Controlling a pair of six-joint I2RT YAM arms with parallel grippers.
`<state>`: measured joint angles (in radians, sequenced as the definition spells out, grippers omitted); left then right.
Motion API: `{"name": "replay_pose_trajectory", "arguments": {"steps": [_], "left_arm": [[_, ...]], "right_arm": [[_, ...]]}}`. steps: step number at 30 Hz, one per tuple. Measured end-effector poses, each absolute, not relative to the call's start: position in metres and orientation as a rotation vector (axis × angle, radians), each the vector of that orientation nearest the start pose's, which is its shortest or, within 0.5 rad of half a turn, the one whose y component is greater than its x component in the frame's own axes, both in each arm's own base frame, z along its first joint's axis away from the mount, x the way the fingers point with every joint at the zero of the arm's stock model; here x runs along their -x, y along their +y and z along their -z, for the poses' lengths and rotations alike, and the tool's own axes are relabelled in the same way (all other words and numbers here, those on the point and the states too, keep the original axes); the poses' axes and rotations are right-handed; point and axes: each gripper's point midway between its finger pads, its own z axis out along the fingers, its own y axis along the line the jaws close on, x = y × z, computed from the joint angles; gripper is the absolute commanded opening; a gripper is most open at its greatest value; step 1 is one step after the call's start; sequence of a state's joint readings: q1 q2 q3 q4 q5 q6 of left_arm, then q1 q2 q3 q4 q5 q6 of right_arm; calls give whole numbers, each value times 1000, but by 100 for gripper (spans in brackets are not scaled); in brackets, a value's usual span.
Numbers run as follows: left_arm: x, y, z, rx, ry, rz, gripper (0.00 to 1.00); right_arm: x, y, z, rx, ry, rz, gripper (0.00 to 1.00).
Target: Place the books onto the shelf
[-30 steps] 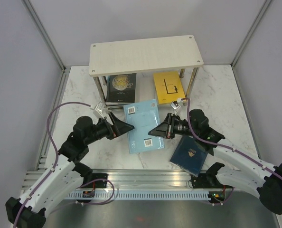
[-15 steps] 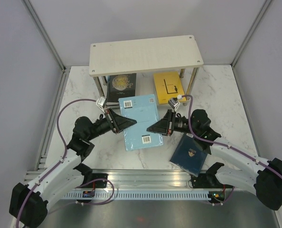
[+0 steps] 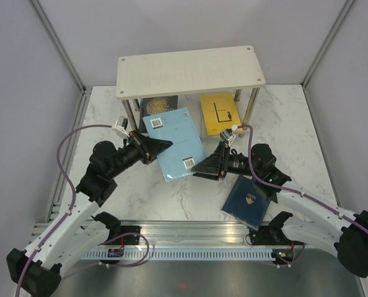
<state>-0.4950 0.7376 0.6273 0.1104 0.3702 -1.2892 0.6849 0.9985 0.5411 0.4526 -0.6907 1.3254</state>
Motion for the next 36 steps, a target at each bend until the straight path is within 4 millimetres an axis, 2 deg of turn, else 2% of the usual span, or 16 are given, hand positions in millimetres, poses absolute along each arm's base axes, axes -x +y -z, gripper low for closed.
{"name": "replay_pose_trajectory", "arguments": {"steps": [5,10,16,22,30,34,36], "left_arm": [[-220,-221,-328,424,1784,1548,2],[-220,-212,-325,468,1781,1501,2],[-221,-203,-335,499,1724,1487,2],[-222,-195,-342,537,1675,1476,2],[-220,-184,-356,595,1598,1496,2],[-221,-184,-355,601,1604,1491,2],[-222,-185,-354,602,1608,1489,11]], "right_arm": [[-150,301,-289,-4,1957,-2006,65],[-156,301,-301,-74,1918,-2035,61],[-170,307,-314,-131,1900,-2040,56],[-183,314,-320,-201,1887,-2058,39],[-188,321,-341,-182,1834,-2096,1],[-190,322,-340,-186,1834,-2093,0],[-190,322,-339,-192,1834,-2090,0]]}}
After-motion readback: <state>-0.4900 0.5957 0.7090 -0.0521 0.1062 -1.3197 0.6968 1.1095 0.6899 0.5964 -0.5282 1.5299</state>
